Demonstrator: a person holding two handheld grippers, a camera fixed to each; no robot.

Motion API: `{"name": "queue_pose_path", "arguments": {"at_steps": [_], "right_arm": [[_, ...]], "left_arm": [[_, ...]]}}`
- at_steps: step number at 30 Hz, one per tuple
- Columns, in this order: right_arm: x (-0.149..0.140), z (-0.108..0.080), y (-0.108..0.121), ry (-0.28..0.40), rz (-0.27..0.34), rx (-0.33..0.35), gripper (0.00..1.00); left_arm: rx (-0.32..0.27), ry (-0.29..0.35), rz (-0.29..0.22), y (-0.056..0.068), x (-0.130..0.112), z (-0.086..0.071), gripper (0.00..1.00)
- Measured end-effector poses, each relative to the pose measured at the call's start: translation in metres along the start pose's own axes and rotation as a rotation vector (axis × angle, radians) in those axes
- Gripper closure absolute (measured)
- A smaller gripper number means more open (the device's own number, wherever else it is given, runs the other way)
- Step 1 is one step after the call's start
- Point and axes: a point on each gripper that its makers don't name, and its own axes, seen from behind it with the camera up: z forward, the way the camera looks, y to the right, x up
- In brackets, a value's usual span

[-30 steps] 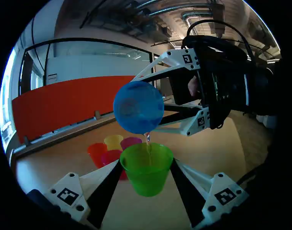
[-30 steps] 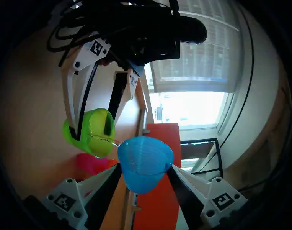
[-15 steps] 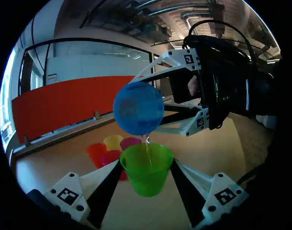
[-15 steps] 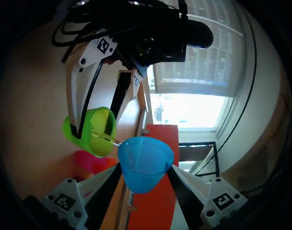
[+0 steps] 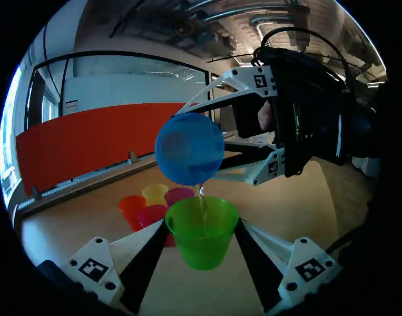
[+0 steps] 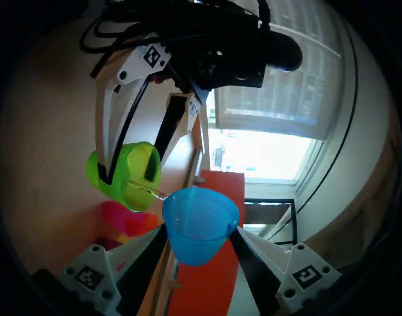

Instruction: Pour water

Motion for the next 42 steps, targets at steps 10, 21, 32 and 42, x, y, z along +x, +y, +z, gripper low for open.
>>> {"name": "queue_pose_path", "arguments": {"at_steps": [10, 21, 32, 42], "right_arm": [[-0.0023, 0.0026, -0.002, -0.002, -0.047, -0.004, 0.13], [-0.0086, 0.0079, 0.003, -0.009, -0.086, -0.014, 0.13], [-0.0065, 0.006, 0.0008, -0.005, -0.1, -0.017, 0.13], [-0.0041, 0.0053, 0.0005, 0.001, -0.086, -0.022, 0.12]], "left_arm": [[-0.002, -0.001, 0.003, 0.0015, 0.0004, 0.0017, 0.13], [0.0, 0.0, 0.002, 0.0008, 0.0004, 0.0015, 0.13], [-0.001, 0.0, 0.001, 0.0006, 0.001, 0.0013, 0.13], [0.0, 0.002, -0.002, -0.0009, 0.0007, 0.0013, 0.13]]}}
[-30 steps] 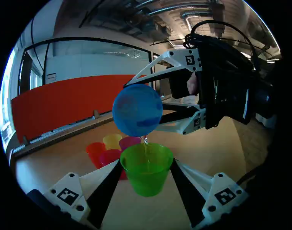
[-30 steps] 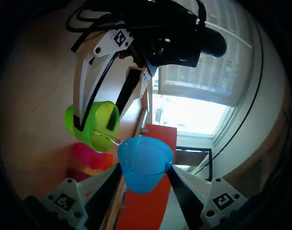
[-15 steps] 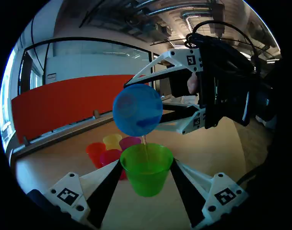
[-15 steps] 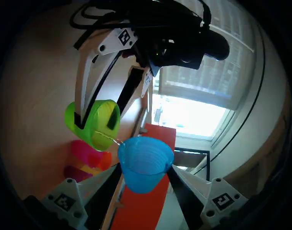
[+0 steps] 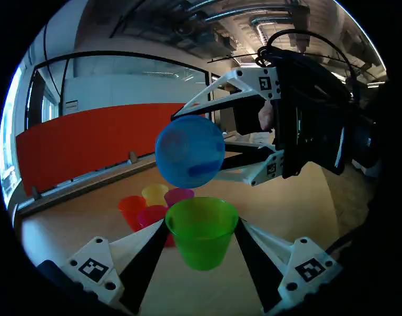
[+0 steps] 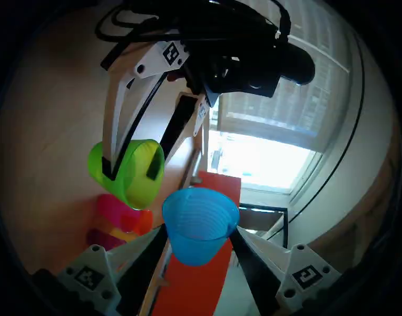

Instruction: Pour water

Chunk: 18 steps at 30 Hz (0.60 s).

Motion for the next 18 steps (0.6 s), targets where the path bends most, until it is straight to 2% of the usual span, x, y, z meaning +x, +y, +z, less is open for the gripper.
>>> {"name": "queue_pose_path", "arguments": {"at_steps": [9, 12, 18], "right_arm": [[-0.001, -0.002, 0.0, 0.004, 0.059, 0.004, 0.13], [-0.004, -0.003, 0.0, 0.007, 0.117, 0.012, 0.13], [-0.016, -0.002, -0.002, 0.005, 0.275, 0.021, 0.13]], "left_arm": [[0.003, -0.001, -0.005, -0.002, -0.001, -0.002, 0.13], [0.005, -0.006, -0.007, -0.004, -0.002, -0.002, 0.13], [0.012, -0.009, -0.005, -0.006, -0.004, -0.004, 0.13]]}}
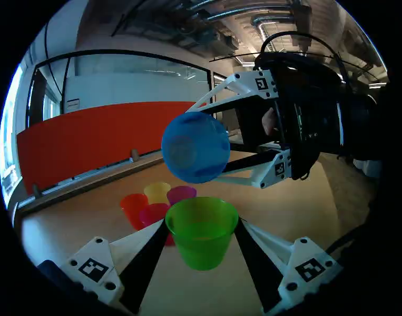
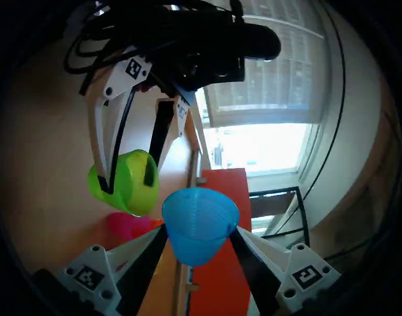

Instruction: Pour water

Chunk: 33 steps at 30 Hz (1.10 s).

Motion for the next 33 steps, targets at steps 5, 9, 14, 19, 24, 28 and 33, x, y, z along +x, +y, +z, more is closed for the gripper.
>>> {"name": "queue_pose_path", "arguments": {"at_steps": [5, 9, 14, 19, 24, 28, 33], "right_arm": [[-0.018, 0.002, -0.003, -0.017, 0.187, 0.012, 0.13], [-0.031, 0.002, -0.012, -0.034, 0.353, 0.033, 0.13], [-0.037, 0.002, -0.021, -0.036, 0.562, 0.057, 0.13], [-0.041, 0.003, -0.027, -0.035, 0.768, 0.082, 0.13], [-0.046, 0.005, -0.029, -0.039, 0.925, 0.099, 0.13], [-0.052, 0.003, -0.03, -0.05, 0.97, 0.1, 0.13], [-0.067, 0.002, -0.039, -0.095, 1.016, 0.108, 0.13]], "left_arm": [[0.011, 0.002, 0.0, -0.003, 0.002, -0.001, 0.13], [0.017, 0.001, -0.004, -0.006, 0.002, 0.0, 0.13], [0.026, 0.0, -0.005, -0.008, 0.002, 0.0, 0.13], [0.029, -0.002, -0.015, -0.011, 0.003, 0.001, 0.13], [0.041, -0.003, -0.016, -0.015, 0.003, 0.001, 0.13], [0.046, -0.007, -0.017, -0.017, 0.003, 0.001, 0.13], [0.06, -0.012, -0.02, -0.023, 0.0, 0.001, 0.13]]}}
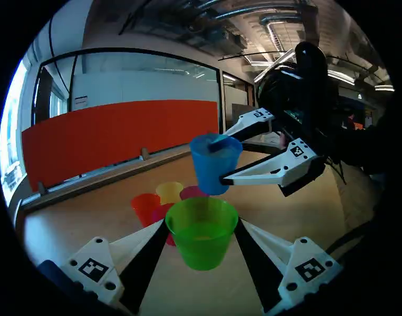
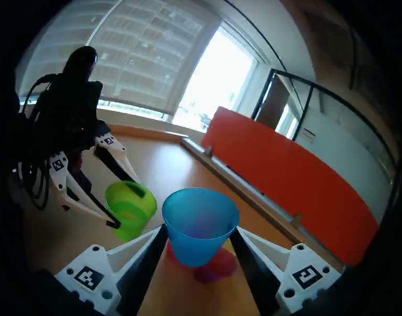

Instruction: Pour water

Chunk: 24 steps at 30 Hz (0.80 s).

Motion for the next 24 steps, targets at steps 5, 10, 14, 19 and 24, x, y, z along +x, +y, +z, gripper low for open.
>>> {"name": "queue_pose_path", "arguments": {"at_steps": [5, 10, 14, 19, 24], "right_arm": [[-0.02, 0.0, 0.01, -0.043, 0.055, -0.012, 0.13], [-0.038, -0.001, 0.015, -0.077, 0.095, -0.014, 0.13], [-0.053, -0.001, 0.017, -0.105, 0.119, -0.013, 0.13], [-0.069, 0.0, 0.02, -0.131, 0.147, -0.018, 0.13], [-0.09, 0.0, 0.022, -0.173, 0.183, -0.019, 0.12]], "left_arm": [[0.013, -0.013, -0.006, -0.006, -0.005, 0.002, 0.13], [0.021, -0.028, -0.011, -0.011, -0.012, 0.005, 0.13], [0.027, -0.045, -0.013, -0.015, -0.017, 0.008, 0.13], [0.025, -0.061, -0.014, -0.016, -0.023, 0.012, 0.13], [0.026, -0.082, -0.014, -0.019, -0.032, 0.016, 0.13]]}}
